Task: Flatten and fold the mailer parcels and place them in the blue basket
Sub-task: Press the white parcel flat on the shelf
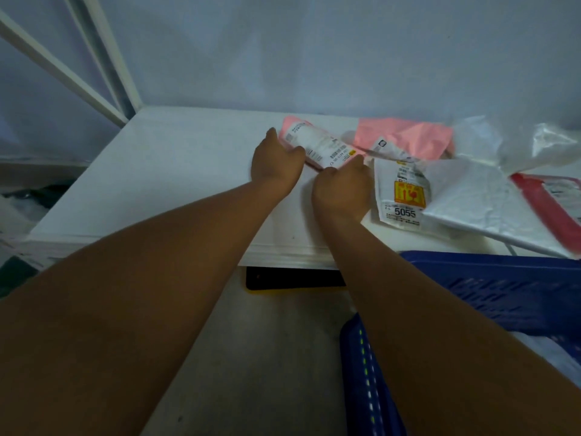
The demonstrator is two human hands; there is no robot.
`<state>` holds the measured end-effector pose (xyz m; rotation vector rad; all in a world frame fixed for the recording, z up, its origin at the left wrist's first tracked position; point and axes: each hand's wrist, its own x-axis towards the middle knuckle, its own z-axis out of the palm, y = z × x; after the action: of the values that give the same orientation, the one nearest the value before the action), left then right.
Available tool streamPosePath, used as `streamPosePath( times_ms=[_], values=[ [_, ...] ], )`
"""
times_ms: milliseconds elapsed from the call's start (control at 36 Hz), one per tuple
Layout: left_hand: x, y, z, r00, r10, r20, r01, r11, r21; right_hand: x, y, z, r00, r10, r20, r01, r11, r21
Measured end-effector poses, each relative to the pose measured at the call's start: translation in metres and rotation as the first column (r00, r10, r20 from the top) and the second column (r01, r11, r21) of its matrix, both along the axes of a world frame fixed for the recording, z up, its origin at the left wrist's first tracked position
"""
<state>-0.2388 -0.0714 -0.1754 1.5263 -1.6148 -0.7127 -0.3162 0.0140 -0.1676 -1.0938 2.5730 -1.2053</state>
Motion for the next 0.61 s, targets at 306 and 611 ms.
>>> streamPosePath(
  times_ms=[306,611],
  values=[
    [0.0041,0.0009,-0.0053,0.99,-0.018,-0.137,0.018,1.0,-0.005,-0.0013,0.0008,-0.0033,0.999,0.021,0.032,-0.019,0.997,-0.074],
    [0.0016,0.0076,-0.001,0.943,0.139,-0.301,-0.181,0.977,-0.116,-0.0031,-0.0023,-0.0052,0.998,-0.011,0.054,0.018,0.992,-0.127]
  ],
)
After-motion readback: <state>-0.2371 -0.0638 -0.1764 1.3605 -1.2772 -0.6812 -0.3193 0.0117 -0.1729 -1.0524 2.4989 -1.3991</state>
